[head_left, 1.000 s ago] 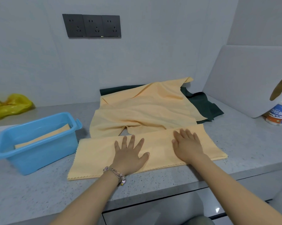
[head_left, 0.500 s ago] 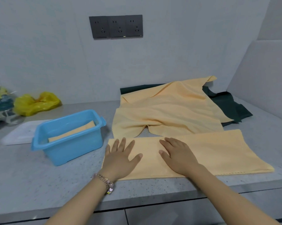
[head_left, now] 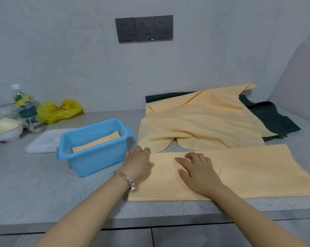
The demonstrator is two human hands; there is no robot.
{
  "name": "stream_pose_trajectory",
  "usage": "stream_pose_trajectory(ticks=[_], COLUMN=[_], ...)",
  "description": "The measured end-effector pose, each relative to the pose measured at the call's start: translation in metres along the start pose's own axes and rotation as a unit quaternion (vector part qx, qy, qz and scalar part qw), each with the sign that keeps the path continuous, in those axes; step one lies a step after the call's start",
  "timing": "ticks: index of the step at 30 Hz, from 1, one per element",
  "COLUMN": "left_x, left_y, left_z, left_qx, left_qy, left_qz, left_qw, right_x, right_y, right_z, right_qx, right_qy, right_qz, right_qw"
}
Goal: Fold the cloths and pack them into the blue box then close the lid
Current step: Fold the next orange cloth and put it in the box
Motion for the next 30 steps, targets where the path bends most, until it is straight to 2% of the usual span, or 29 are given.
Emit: stream_pose_trajectory(ticks=[4,7,10,13,15,18,24,27,30], left_x=[0.004,0.010,0.020,0.018,0.013,0.003,-0.028,-0.048,-0.069], left_y=[-0.013,-0.016,-0.016,-0.011,-0.008,-0.012,-0.014,-0.015,-0.017], left_z=[0.017,0.026,0.034,0.031,0.034,0.047,0.053,0.060,0.060], left_qx=[-0.006,-0.015,-0.039,0.009,0.040,0.031,0.050,0.033,0.023], left_qy=[-0.002,0.104,0.207,0.270,0.323,0.390,0.552,0.591,0.625], left_qz=[0.031,0.068,0.114,0.125,0.126,0.124,0.179,0.188,0.192], left_qw=[1.000,0.992,0.971,0.955,0.937,0.912,0.813,0.784,0.757], right_x=[-0.002,-0.003,-0.006,-0.008,-0.007,-0.007,-0.006,-0.004,-0.003], right_y=[0.002,-0.001,-0.002,-0.002,-0.001,0.002,0.021,0.024,0.023], right_z=[0.001,-0.004,-0.008,-0.010,-0.012,-0.016,-0.013,-0.007,0.008], right_qx=[0.003,0.023,0.053,0.073,0.088,0.143,0.247,0.240,0.188], right_qy=[0.018,0.023,0.021,0.020,0.026,0.005,-0.083,-0.103,-0.171], right_qz=[-0.011,-0.019,-0.030,-0.038,-0.036,-0.032,-0.001,0.008,-0.008], right_qw=[1.000,0.999,0.998,0.996,0.995,0.989,0.965,0.965,0.967])
Point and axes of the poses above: each hand's wrist, its own y-axis away from the middle knuckle, its own z-axis out of the back of the hand, x = y × z, the point moved 10 cm from there along -y, towards the middle knuckle, and after that the axes turned 10 degrees about -x, right-handed, at the moved point
